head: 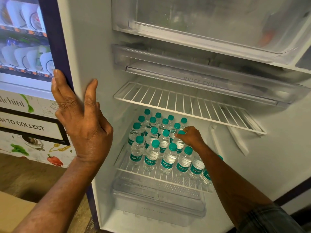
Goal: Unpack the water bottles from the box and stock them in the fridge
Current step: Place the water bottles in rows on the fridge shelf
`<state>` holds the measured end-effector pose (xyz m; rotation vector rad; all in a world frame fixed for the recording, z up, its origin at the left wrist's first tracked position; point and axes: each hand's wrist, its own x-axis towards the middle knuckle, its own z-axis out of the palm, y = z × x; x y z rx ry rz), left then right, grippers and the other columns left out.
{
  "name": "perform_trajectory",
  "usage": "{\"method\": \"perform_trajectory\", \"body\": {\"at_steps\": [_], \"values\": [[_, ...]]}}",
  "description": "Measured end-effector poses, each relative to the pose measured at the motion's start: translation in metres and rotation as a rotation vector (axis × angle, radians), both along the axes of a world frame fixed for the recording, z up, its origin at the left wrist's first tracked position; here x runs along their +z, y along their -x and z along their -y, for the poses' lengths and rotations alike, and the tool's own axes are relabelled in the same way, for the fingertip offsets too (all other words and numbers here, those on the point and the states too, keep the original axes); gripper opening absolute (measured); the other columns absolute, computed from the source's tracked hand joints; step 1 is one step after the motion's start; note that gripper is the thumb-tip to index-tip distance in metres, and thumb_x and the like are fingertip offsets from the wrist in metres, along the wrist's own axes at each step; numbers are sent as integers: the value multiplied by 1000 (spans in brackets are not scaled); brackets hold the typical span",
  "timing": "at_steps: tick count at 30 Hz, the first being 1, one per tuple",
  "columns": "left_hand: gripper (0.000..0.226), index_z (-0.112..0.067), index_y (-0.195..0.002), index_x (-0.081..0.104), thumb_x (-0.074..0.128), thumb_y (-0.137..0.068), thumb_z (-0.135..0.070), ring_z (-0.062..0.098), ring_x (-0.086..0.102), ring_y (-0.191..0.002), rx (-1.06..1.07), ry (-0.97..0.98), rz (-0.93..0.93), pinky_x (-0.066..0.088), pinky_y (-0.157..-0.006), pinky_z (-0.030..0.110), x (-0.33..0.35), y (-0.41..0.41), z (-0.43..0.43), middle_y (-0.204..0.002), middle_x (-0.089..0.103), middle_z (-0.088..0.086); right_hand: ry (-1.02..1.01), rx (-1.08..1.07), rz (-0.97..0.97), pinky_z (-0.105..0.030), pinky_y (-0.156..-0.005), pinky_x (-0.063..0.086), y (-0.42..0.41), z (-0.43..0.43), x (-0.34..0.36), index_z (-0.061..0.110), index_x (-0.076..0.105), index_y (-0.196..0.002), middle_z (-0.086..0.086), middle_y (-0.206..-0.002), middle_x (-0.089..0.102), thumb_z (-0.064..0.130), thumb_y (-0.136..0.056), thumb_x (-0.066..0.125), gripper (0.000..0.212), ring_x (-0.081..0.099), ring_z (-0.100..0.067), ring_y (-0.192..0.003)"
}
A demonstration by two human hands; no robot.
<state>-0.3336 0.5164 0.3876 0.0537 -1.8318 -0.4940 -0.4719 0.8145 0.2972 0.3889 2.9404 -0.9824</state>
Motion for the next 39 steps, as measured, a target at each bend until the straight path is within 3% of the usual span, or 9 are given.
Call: {"method": "perform_trajectory", "body": {"at_steps": [9,13,17,22,26,31,36,39], "values": [[53,-10,-149,52,48,-99,8,51,14,-153,-22,-7,22,33,-110,51,-1,-1,0,-160,18,43,141,-96,-106,-39,-97,51,-8,-2,12,9,56,-126,-10,-130,59,51,-88,65,57,58,-26,-114],[55,-11,-149,52,47,-98,9,50,12,-154,-37,-11,30,33,-109,52,0,-2,1,-161,16,41,398,-276,-329,-28,-82,46,-27,4,30,14,62,-117,-4,-120,64,45,-90,66,41,59,-18,-101],[55,-11,-146,55,47,-98,13,49,9,-155,-85,-5,28,30,-114,54,0,-5,1,-163,13,39,503,-318,-580,-19,-78,49,-73,33,32,18,66,-105,-3,-108,66,38,-91,66,24,63,-15,-94],[47,-2,-147,54,50,-101,9,55,17,-153,-209,69,33,20,-126,50,-5,-26,16,-159,19,44,602,-132,-755,-15,-80,50,-158,95,20,15,70,-98,1,-104,62,21,-90,70,10,62,-8,-93],[43,1,-146,54,52,-103,3,53,20,-153,-213,19,101,20,-125,47,-32,-79,43,-160,25,39,624,66,-755,-27,-85,52,-217,144,-11,9,70,-96,-4,-103,60,11,-91,68,6,63,-17,-94],[47,-5,-151,48,52,-105,1,36,14,-159,-90,-203,220,14,-127,39,-98,-164,102,-167,26,22,596,329,-654,-34,-87,51,-280,201,-54,9,69,-97,-4,-104,58,10,-91,67,6,62,-20,-98],[47,-5,-151,47,51,-105,1,22,13,-160,45,-316,386,14,-127,31,-170,-245,147,-169,29,9,580,529,-552,-19,-86,47,-325,252,-92,7,69,-96,-3,-104,57,5,-89,69,8,60,-12,-98],[45,-9,-152,48,49,-106,-5,17,16,-160,109,-410,498,14,-127,28,-212,-290,166,-168,33,5,594,629,-433,-29,-87,52,-350,279,-116,13,68,-101,0,-109,56,13,-92,68,9,60,-17,-103]]}}
